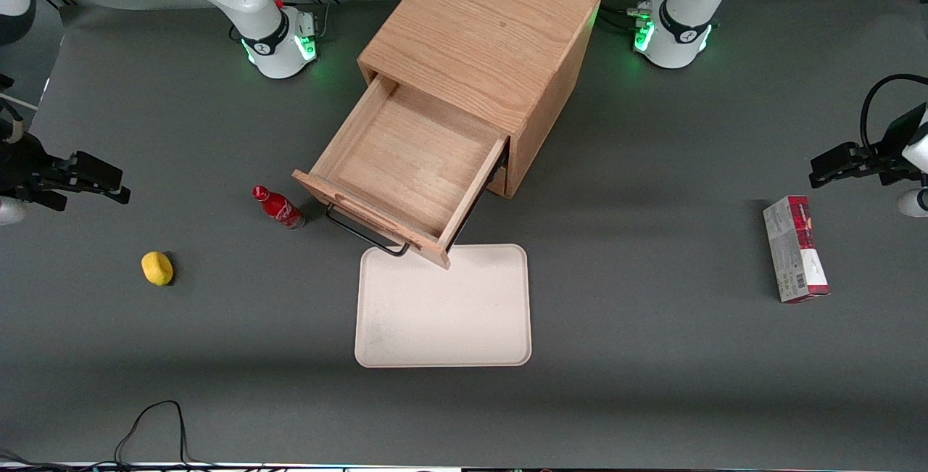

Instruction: Open upper drawer

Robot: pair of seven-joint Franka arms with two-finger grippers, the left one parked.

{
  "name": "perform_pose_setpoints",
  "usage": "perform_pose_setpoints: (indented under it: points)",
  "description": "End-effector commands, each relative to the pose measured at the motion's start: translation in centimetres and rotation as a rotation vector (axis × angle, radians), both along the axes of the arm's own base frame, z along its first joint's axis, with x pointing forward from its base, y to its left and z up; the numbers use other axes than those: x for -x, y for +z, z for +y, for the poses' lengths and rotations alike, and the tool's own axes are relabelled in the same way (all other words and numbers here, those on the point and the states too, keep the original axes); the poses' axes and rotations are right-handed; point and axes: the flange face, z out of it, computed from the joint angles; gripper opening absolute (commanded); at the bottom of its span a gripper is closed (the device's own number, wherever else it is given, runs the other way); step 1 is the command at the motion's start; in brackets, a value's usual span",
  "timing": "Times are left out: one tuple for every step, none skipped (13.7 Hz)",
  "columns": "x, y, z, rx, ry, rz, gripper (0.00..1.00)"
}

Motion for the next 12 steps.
perform_pose_setpoints:
  points:
    - [2.4, -1.0, -0.1, 0.004, -0.023, -0.035, 1.0]
    - [2.6, -1.4, 0.2, 0.014, -0.016, -0.049, 1.0]
    - [2.5, -1.5, 0.1, 0.028, -0.015, -0.048, 1.0]
    - [2.4, -1.7, 0.0, 0.03, -0.017, -0.045, 1.0]
    - [2.3, -1.9, -0.2, 0.031, -0.02, -0.043, 1.0]
    - [2.2, -1.9, -0.9, 0.031, -0.033, -0.045, 1.0]
    - [2.2, -1.9, -1.0, 0.031, -0.034, -0.045, 1.0]
    - [2.2, -1.9, -1.0, 0.033, -0.034, -0.046, 1.0]
    - [2.1, -1.4, -1.1, 0.033, -0.036, -0.054, 1.0]
    - [2.0, -1.3, -1.1, 0.034, -0.037, -0.054, 1.0]
    - [2.0, -1.4, -1.2, 0.036, -0.037, -0.049, 1.0]
    - [2.0, -1.3, -1.1, 0.035, -0.037, -0.048, 1.0]
